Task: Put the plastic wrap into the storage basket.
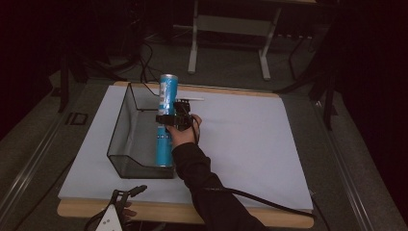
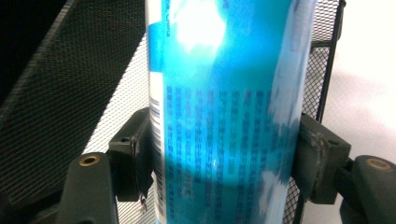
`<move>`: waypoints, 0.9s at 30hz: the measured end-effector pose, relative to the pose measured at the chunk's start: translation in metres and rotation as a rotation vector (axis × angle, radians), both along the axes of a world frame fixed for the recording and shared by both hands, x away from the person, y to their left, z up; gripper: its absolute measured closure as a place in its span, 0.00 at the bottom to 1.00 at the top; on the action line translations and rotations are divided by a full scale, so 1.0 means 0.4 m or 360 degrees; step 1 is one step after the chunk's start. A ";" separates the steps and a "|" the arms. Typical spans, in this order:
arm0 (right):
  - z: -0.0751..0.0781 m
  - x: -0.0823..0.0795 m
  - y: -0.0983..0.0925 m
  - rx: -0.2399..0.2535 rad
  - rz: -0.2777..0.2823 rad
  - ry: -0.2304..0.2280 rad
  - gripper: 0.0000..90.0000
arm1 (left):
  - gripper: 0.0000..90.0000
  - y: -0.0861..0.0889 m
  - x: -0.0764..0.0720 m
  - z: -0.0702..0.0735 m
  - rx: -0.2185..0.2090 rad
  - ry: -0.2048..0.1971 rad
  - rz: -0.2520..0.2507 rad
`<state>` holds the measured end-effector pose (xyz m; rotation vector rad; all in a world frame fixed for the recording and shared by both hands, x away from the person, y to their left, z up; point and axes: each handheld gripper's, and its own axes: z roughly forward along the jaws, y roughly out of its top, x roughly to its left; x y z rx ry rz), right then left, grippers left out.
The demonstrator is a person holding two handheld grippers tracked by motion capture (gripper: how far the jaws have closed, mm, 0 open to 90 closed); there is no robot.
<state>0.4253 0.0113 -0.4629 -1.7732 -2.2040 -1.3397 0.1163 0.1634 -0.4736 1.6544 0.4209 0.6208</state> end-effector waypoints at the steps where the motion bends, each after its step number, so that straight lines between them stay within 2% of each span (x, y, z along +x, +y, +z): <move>1: -0.009 0.003 0.002 0.0000 -0.0021 0.0005 0.35 | 0.03 0.001 0.000 0.000 0.0001 0.0002 -0.0002; 4: -0.030 0.008 0.011 -0.0008 -0.0076 0.0023 0.35 | 0.03 0.001 -0.001 0.000 -0.0005 0.0001 -0.0006; 12: -0.067 0.006 0.043 -0.0129 -0.0114 -0.0038 0.33 | 0.03 0.003 -0.001 0.000 -0.0014 0.0005 -0.0017; 13: -0.070 0.003 0.044 -0.0134 -0.0126 -0.0068 0.33 | 0.03 0.003 -0.001 0.000 -0.0014 0.0007 -0.0018; 17: -0.065 -0.002 0.054 -0.0244 -0.0109 -0.0163 0.31 | 0.03 0.000 0.000 -0.001 -0.0005 0.0013 -0.0024; 20: -0.058 -0.004 0.054 -0.0297 -0.0096 -0.0218 0.29 | 0.03 0.000 -0.001 -0.002 0.0001 0.0013 -0.0026; 22: -0.044 -0.012 0.049 -0.0333 -0.0085 -0.0307 0.29 | 0.03 -0.001 0.000 -0.002 0.0000 0.0018 -0.0027; 24: -0.020 -0.020 0.039 -0.0301 -0.0068 -0.0373 0.24 | 0.03 -0.001 0.001 -0.003 -0.0007 0.0026 -0.0030; 26: 0.005 -0.027 0.028 -0.0259 -0.0009 -0.0413 0.19 | 0.03 0.000 0.002 -0.003 -0.0013 0.0032 -0.0033; 27: 0.017 -0.032 0.023 -0.0263 0.0015 -0.0445 0.16 | 0.03 0.000 0.002 -0.003 -0.0013 0.0034 -0.0034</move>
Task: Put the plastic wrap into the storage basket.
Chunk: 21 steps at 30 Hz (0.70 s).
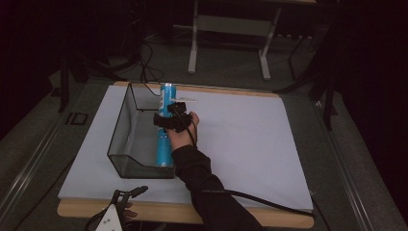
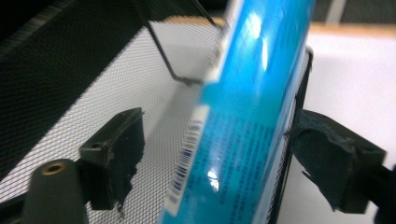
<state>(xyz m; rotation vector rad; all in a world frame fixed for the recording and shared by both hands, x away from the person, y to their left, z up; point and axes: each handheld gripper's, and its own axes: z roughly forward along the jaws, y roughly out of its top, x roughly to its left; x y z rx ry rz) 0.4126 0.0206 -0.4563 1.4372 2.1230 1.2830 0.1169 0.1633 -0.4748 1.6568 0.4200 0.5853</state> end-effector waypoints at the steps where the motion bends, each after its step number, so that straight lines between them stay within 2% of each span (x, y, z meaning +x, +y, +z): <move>1: 0.009 -0.004 -0.005 -0.0002 0.0029 -0.0015 0.14 | 0.03 0.000 0.000 0.000 0.0000 0.0001 0.0000; 3: 0.023 -0.013 -0.017 -0.0053 0.0079 -0.0044 0.15 | 0.03 -0.001 0.001 0.000 -0.0002 0.0006 -0.0002; 5: 0.033 -0.023 -0.032 -0.0049 0.0163 -0.0049 0.15 | 0.03 -0.002 0.002 -0.001 0.0004 0.0012 -0.0005; 6: 0.033 -0.023 -0.032 -0.0049 0.0163 -0.0049 0.15 | 0.03 -0.002 0.002 -0.001 0.0004 0.0012 -0.0005; 7: 0.042 -0.036 -0.047 -0.0119 0.0207 -0.0084 0.16 | 0.03 -0.003 0.003 -0.002 0.0010 0.0019 -0.0007; 10: 0.046 -0.049 -0.077 -0.0160 0.0286 -0.0106 0.16 | 0.03 -0.005 0.004 -0.003 0.0012 0.0018 -0.0008; 11: 0.046 -0.049 -0.077 -0.0160 0.0286 -0.0106 0.16 | 0.03 -0.005 0.004 -0.003 0.0012 0.0018 -0.0008; 12: 0.047 -0.057 -0.101 -0.0194 0.0325 -0.0161 0.16 | 0.03 -0.006 0.006 -0.004 0.0018 0.0025 -0.0012; 17: 0.054 -0.082 -0.159 -0.0240 0.0386 -0.0178 0.15 | 0.03 -0.009 0.007 -0.005 0.0020 0.0028 -0.0012; 19: 0.059 -0.098 -0.181 -0.0272 0.0392 -0.0223 0.15 | 0.03 -0.009 0.009 -0.006 0.0022 0.0038 -0.0016; 21: 0.065 -0.113 -0.203 -0.0267 0.0398 -0.0240 0.16 | 0.03 -0.010 0.009 -0.007 0.0023 0.0040 -0.0018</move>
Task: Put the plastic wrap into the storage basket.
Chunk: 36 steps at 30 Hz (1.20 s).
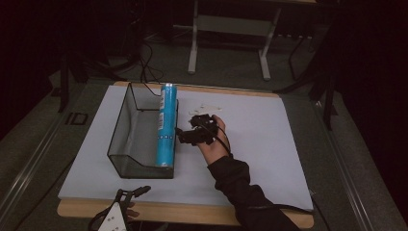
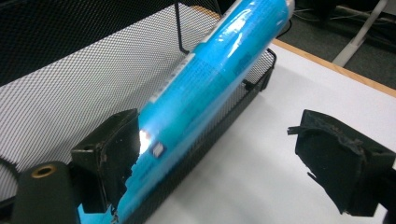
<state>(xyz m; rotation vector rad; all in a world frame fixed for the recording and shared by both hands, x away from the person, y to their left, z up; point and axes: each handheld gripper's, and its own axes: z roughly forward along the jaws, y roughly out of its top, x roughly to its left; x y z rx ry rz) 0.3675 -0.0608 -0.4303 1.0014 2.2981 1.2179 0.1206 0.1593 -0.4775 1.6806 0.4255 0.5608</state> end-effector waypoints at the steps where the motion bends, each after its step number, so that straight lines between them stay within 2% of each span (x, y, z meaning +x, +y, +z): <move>1: 0.002 -0.007 -0.011 0.0005 -0.0001 -0.0013 0.15 | 0.03 0.000 -0.001 0.000 -0.0003 -0.0001 -0.0001; 3: 0.004 -0.015 -0.023 0.0005 0.0002 -0.0020 0.15 | 0.03 0.000 -0.001 0.000 -0.0005 -0.0001 -0.0005; 7: 0.004 -0.057 -0.077 0.0025 0.0010 -0.0042 0.15 | 0.03 -0.003 -0.001 -0.001 0.0007 -0.0002 -0.0010; 11: -0.015 -0.098 -0.120 0.0098 -0.0006 -0.0036 0.15 | 0.03 -0.006 -0.001 -0.001 0.0009 -0.0004 -0.0024; 17: -0.049 -0.133 -0.176 0.0109 -0.0030 -0.0036 0.15 | 0.03 -0.006 -0.001 -0.001 0.0012 -0.0003 -0.0019; 23: -0.069 -0.173 -0.226 0.0040 -0.0036 -0.0045 0.15 | 0.03 -0.007 -0.001 -0.001 0.0012 -0.0003 -0.0019; 26: -0.076 -0.193 -0.252 0.0058 -0.0045 -0.0025 0.15 | 0.03 -0.009 -0.002 -0.001 0.0014 -0.0005 -0.0021; 30: -0.083 -0.218 -0.279 0.0027 -0.0048 -0.0003 0.15 | 0.03 -0.010 -0.001 -0.002 0.0019 -0.0005 -0.0021; 36: -0.098 -0.246 -0.327 0.0029 -0.0082 0.0045 0.15 | 0.03 -0.011 0.001 -0.003 0.0017 -0.0001 -0.0022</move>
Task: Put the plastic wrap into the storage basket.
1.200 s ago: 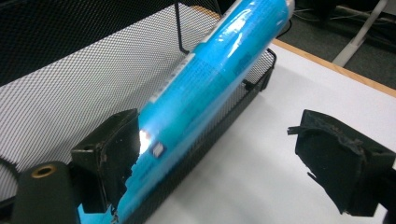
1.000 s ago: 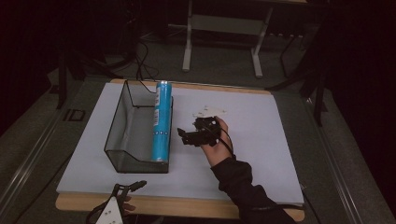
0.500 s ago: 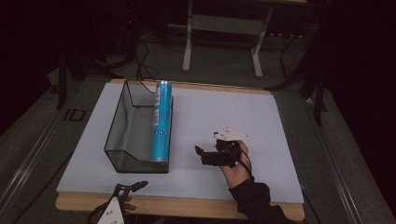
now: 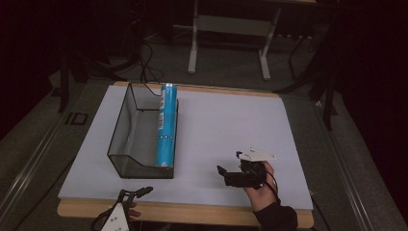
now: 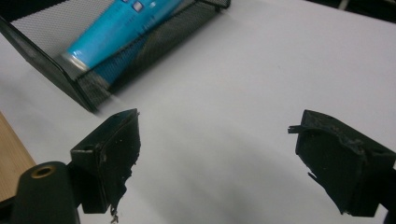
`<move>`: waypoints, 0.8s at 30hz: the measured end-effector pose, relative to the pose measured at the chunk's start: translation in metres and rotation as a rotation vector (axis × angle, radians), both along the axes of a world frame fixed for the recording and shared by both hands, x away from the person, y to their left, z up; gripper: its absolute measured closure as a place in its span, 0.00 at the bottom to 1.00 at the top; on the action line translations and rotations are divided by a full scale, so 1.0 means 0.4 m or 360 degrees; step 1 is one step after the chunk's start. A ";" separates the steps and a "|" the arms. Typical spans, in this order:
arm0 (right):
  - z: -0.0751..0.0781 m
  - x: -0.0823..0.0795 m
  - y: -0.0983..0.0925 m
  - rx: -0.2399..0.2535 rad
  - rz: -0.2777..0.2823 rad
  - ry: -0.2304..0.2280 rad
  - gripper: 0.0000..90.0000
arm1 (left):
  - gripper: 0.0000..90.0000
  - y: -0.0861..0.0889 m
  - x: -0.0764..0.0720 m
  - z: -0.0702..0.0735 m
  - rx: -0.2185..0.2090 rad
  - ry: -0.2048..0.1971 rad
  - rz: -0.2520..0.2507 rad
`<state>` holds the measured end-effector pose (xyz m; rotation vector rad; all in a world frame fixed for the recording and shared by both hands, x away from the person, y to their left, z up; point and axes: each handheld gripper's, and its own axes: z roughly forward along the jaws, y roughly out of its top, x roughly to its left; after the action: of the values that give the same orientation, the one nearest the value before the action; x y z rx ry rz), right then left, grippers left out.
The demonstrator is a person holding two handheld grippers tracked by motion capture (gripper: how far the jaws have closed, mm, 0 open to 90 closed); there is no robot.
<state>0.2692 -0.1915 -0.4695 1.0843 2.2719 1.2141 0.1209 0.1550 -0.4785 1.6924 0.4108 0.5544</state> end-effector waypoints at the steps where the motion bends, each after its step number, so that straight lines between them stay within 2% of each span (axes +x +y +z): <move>1: -0.001 -0.004 -0.007 0.0002 -0.0002 -0.0002 0.15 | 0.03 -0.001 0.000 0.000 0.0000 0.0000 -0.0001; 13: -0.025 -0.041 -0.070 -0.0031 -0.0046 -0.0012 0.15 | 0.03 -0.002 -0.002 -0.002 0.0019 -0.0003 -0.0008; 20: -0.045 -0.049 -0.101 -0.0063 -0.0087 -0.0004 0.15 | 0.03 -0.004 -0.002 -0.004 0.0028 0.0002 -0.0017; 24: -0.054 -0.038 -0.110 -0.0078 -0.0110 -0.0011 0.15 | 0.03 -0.005 -0.001 -0.006 0.0038 0.0007 -0.0024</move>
<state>0.2538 -0.2353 -0.4910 1.1290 2.2280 1.1281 0.1206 0.1529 -0.4808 1.7188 0.3956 0.5461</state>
